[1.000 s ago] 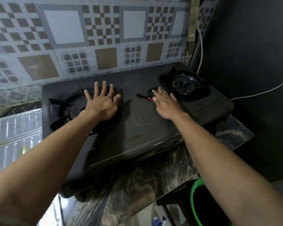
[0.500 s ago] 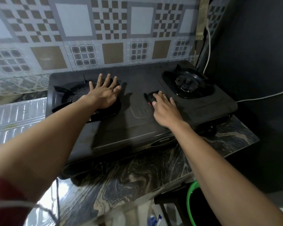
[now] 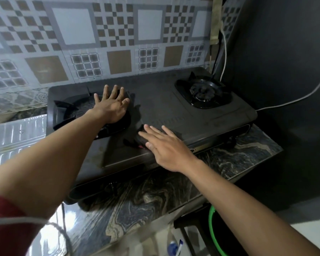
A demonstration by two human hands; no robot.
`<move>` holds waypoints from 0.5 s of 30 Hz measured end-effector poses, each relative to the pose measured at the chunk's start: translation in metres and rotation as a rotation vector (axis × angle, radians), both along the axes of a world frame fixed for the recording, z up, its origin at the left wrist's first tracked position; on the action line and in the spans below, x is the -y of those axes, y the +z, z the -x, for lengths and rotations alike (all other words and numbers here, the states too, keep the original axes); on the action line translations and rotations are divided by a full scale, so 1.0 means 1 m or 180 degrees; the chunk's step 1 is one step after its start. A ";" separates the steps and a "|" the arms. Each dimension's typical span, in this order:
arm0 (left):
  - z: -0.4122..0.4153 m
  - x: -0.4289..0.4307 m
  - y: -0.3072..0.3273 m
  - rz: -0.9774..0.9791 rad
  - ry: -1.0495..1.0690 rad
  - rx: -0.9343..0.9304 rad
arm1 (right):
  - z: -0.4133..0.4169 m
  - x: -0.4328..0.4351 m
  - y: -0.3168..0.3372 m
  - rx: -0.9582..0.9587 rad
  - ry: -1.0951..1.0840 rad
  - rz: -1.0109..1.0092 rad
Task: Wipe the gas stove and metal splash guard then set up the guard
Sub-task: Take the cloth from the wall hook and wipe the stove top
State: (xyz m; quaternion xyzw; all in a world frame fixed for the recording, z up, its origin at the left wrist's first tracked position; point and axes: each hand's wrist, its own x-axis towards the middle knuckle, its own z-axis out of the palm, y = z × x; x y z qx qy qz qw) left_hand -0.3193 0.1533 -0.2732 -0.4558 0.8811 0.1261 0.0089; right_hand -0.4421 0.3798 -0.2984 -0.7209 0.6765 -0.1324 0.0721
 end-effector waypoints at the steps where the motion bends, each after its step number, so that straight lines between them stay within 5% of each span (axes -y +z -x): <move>1: 0.000 -0.001 0.001 -0.0004 -0.0016 0.0014 | 0.010 -0.001 -0.002 -0.0004 -0.0137 0.0010; 11: -0.003 0.000 0.003 0.0032 -0.0118 0.0169 | 0.097 -0.004 0.005 0.0053 -0.1623 -0.0233; 15: 0.012 -0.008 0.006 0.0618 -0.0176 0.0429 | 0.090 0.002 0.004 0.0156 -0.1902 -0.0131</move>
